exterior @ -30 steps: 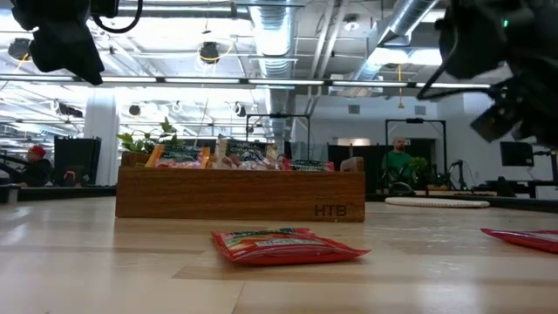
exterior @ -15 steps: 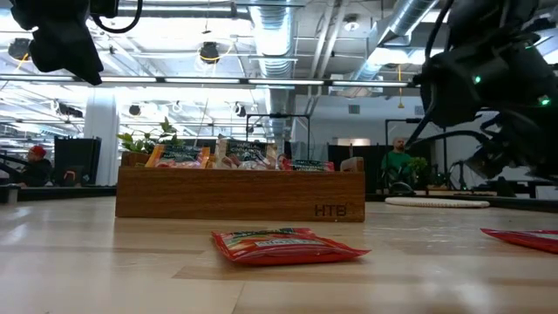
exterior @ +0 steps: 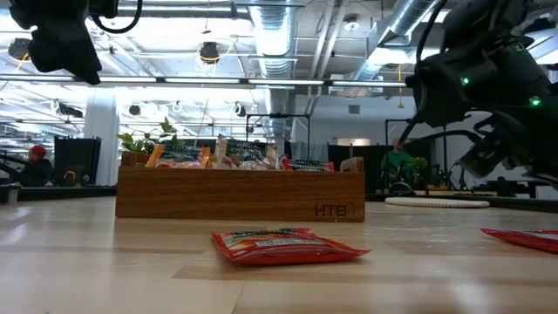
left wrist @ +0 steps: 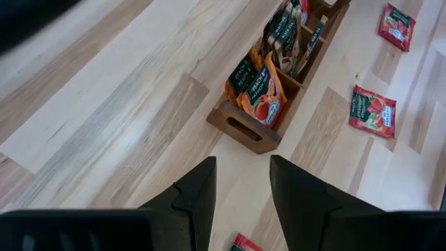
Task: Pick & Place Tea
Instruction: Put the red tea bag into the right section of the wooden organizer
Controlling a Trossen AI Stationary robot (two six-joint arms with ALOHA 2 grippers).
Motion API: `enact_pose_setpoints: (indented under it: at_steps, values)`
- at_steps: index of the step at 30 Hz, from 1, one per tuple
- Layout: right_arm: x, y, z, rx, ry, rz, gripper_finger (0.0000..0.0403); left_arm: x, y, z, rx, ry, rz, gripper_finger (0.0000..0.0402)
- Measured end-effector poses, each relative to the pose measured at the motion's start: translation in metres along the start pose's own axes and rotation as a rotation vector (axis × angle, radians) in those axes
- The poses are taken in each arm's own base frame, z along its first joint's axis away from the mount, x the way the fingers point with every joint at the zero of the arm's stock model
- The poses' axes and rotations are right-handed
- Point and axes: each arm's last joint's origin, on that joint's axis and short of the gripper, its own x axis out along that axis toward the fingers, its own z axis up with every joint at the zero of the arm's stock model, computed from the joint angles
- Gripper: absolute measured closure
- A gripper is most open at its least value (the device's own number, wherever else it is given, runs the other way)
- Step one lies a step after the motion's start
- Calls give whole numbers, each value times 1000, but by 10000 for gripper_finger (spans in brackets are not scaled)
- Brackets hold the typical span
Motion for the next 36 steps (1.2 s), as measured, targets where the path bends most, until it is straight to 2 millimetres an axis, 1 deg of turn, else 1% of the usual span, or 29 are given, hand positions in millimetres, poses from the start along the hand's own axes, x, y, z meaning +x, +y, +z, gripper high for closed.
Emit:
enact_pose_setpoints:
  at_steps: [5, 10, 12, 15, 21, 32, 36]
  values:
    - [-2, 0, -1, -3, -17, -5, 367, 0, 0, 0, 1, -2, -3, 276]
    - [-3, 0, -1, 0, -9, -10, 393, 0, 0, 0, 1, -2, -3, 276]
    - [-7, 1, -1, 0, -10, -17, 400, 0, 0, 0, 1, -2, -3, 276]
    - [-19, 5, 1, -1, -23, -39, 399, 0, 0, 0, 1, -3, -3, 276]
    - [-57, 19, 1, -25, -82, -116, 401, 0, 0, 0, 1, -3, -3, 276]
    - [-144, 53, -6, -108, -294, -113, 402, 0, 0, 1, 0, -26, 9, 276]
    - [-168, 67, 0, -144, -340, -147, 403, 0, 0, 1, -2, -35, 8, 276]
